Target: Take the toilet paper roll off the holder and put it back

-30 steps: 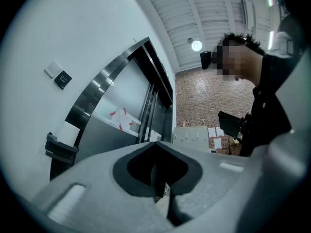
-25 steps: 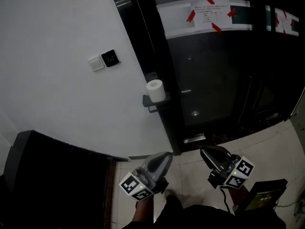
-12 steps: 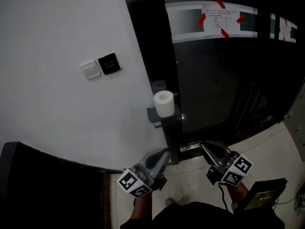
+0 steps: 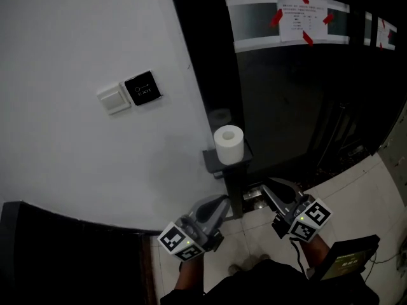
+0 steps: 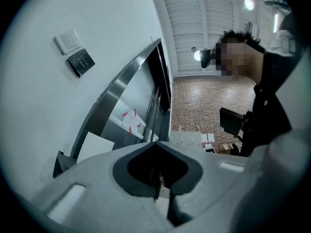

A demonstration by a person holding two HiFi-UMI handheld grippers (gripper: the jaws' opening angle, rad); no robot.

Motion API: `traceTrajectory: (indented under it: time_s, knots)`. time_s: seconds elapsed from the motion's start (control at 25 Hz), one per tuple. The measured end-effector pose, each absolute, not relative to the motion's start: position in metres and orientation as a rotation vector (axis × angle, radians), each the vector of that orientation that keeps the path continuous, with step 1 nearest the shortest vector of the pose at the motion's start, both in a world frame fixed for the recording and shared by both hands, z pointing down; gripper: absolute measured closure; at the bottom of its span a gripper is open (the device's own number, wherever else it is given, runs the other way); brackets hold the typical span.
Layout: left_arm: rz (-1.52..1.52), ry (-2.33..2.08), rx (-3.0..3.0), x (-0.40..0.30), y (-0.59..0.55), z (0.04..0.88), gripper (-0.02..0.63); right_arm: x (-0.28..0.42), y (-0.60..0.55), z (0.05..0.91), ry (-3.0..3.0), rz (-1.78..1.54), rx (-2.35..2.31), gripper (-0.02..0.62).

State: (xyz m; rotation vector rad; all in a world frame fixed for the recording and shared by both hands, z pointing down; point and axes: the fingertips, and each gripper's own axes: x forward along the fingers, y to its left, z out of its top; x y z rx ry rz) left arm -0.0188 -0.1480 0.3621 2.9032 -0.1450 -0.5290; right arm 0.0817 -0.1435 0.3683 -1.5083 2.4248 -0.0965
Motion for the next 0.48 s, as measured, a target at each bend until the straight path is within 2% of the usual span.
traceTrajectory:
  time_s: [0.16,0.36,0.48]
  knots:
    - [-0.508,-0.176,2.896,-0.009,-0.166,0.365,0.606,0.085,-0.172,0.377,2.471,-0.134,-1.518,0.494]
    - [-0.488,-0.218,2.892,0.000,-0.186,0.366,0.606,0.085,-0.215,0.388,2.574,-0.145,-1.545,0.291]
    - [-0.480,-0.236,2.885,0.001,-0.195,0.368,0.606,0.086,-0.244,0.394,2.607,-0.144,-1.591,0.217]
